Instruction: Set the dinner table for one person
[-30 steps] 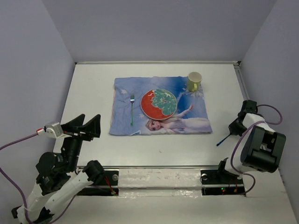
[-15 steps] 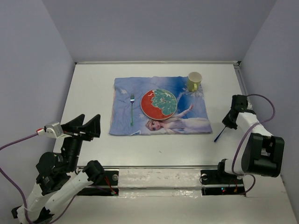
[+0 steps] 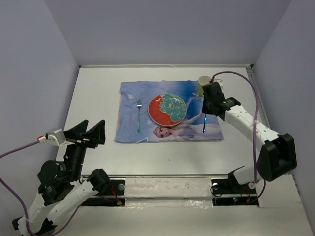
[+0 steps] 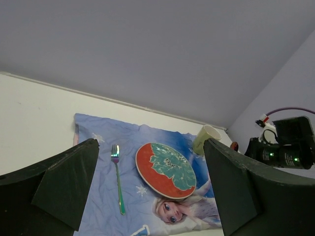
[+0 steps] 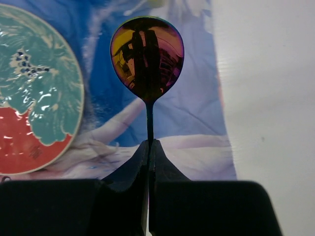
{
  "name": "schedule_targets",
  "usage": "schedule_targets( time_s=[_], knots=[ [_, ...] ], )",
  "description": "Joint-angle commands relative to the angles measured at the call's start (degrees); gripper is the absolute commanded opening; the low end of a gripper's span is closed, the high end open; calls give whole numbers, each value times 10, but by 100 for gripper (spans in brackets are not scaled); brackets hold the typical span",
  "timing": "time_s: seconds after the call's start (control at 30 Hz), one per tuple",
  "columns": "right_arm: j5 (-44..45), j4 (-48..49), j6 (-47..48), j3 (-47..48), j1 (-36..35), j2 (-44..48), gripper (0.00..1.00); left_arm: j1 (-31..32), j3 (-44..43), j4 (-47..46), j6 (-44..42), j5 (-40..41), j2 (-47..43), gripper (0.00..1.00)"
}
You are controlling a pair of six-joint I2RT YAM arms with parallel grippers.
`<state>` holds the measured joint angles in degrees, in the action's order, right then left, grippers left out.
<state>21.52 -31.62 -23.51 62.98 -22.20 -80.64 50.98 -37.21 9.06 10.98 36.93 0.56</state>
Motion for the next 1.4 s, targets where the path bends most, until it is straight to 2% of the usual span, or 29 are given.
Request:
schedule_targets(
  time_s=[0.0, 0.13, 0.37, 0.6, 1.23, 1.37],
  knots=[
    [3, 18, 5, 49, -29, -57, 0, -3, -3, -30, -10, 14, -82, 99],
    [-7, 38, 4, 84, -35, -130, 0, -4, -3, -29, -11, 18, -76, 99],
    [-25, 59, 29, 136, -35, -200, 0, -7, -1, -39, -13, 17, -58, 99],
    [-5, 58, 45, 175, -35, -259, 0, -24, -1, -41, -11, 1, -40, 99],
    [54, 40, 83, 226, -23, -347, 0, -34, -1, -41, -11, -2, -20, 99],
    [63, 41, 76, 227, -18, -353, 6, -38, -1, -40, -12, -3, -14, 99]
  ],
)
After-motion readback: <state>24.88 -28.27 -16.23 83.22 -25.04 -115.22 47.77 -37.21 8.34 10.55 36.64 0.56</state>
